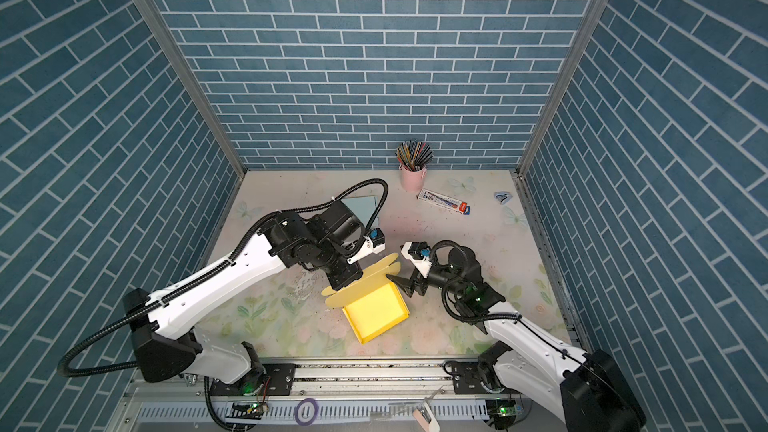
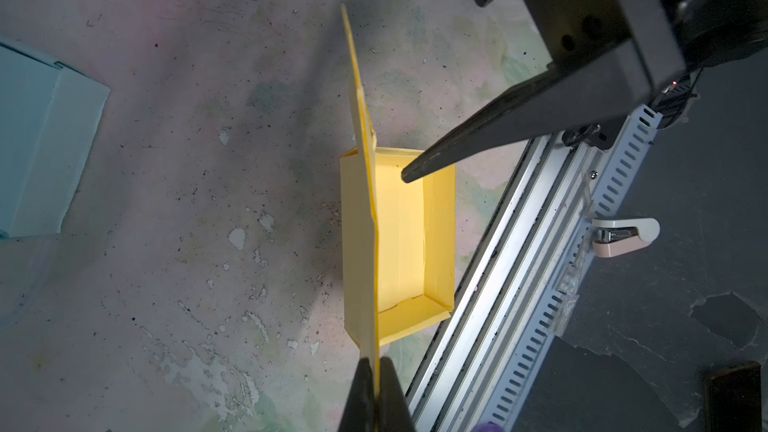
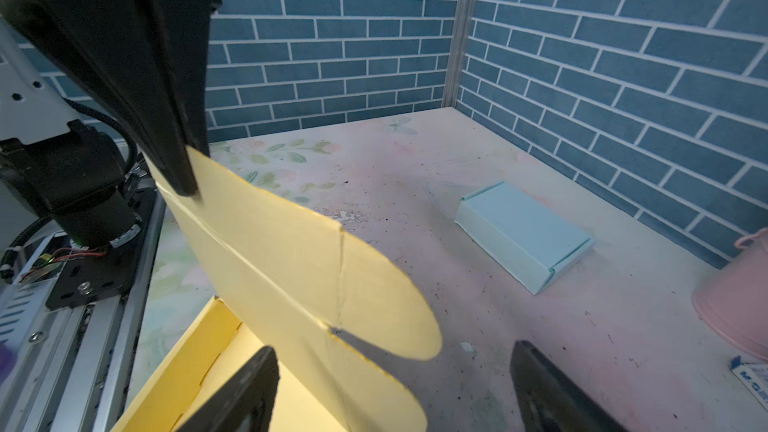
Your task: Fold the paper box
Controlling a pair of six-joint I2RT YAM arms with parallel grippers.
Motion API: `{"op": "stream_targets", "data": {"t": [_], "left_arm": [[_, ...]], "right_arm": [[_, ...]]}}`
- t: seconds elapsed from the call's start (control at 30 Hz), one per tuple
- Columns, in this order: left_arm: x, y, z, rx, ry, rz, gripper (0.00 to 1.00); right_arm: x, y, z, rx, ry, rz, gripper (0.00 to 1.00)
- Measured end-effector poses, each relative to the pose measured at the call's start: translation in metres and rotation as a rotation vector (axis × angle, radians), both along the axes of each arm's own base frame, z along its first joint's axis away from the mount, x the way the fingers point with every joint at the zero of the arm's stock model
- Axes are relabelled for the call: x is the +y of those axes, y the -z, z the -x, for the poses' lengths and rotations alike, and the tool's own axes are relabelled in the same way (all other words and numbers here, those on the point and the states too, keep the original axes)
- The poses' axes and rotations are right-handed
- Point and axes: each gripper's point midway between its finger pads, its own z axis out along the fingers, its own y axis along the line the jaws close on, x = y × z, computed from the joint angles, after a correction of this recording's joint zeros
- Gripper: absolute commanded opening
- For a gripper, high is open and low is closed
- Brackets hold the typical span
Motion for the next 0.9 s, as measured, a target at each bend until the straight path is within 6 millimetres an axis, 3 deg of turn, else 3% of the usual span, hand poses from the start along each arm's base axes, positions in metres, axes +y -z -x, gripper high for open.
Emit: {"op": "stream_targets", "data": {"t": [0.2, 0.67, 0.7, 0.8, 0.9], "left_arm": [[0.007, -0.003, 0.003, -0.008, 0.026, 0.011, 0.00], [0.014, 0.004, -0.001, -0.024, 0.023, -0.028, 0.00], [0.015, 0.004, -0.002, -0.030, 0.019, -0.032, 0.04], [0.013, 0.006, -0.008, -0.049, 0.010, -0.031, 0.42], [0.012, 0.013, -0.011, -0.054, -0.010, -0.018, 0.69]], "right_arm": [[0.010, 0.014, 0.007, 0.056, -0.092, 0.028, 0.65], [0.011, 0.027, 0.009, 0.097, -0.119, 0.061, 0.12], [0.012, 0.028, 0.009, 0.101, -0.119, 0.065, 0.09], [0.012, 0.031, 0.007, 0.097, -0.113, 0.076, 0.00], [0.012, 0.037, 0.003, 0.107, -0.094, 0.089, 0.00]]}}
